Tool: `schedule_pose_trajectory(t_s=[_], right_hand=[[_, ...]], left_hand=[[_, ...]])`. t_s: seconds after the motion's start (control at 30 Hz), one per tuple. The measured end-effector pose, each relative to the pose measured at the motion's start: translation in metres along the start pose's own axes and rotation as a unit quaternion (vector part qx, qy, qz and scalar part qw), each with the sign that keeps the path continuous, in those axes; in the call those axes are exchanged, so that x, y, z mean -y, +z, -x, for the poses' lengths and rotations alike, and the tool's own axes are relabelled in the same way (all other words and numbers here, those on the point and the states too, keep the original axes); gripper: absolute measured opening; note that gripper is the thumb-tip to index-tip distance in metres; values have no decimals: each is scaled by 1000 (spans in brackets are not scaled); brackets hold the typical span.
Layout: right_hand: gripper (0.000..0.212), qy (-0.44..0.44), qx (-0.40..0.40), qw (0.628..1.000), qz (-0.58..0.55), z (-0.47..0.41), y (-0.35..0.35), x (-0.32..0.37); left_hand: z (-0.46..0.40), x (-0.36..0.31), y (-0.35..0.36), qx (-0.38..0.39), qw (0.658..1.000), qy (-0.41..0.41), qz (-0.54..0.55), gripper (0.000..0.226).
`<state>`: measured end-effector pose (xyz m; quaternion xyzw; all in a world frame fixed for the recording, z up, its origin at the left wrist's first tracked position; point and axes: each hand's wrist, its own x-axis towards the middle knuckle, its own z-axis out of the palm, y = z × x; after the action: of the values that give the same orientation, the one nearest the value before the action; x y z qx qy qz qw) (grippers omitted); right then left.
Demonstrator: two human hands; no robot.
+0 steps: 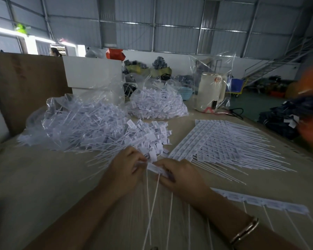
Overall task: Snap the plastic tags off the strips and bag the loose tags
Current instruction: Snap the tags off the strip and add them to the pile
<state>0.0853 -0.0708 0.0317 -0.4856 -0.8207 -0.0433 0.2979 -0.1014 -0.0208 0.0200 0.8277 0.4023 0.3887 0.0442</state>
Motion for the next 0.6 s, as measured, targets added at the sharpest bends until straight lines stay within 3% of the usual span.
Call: schedule_pose_trajectory(t_s=[0.1,0.2,0.37,0.5,0.6], right_hand=[[29,-47,0,997,56,-1,2,0],[34,-47,-12,998,50,2,4,0],[29,-6,34,999,15,3,-5,-4],[23,1,53,999,4,6,-4,-5],[21,39,42,996,-62,5,-4,-4]], left_hand=[[0,-5,-4,-43,998,28,-42,31],[4,-12,1,26,998,20,-46,46],[5,-11,5,-15,999,13,-47,32],[5,-9,1,59,998,0,3,30],[3,-11,-4,41,997,27,56,25]])
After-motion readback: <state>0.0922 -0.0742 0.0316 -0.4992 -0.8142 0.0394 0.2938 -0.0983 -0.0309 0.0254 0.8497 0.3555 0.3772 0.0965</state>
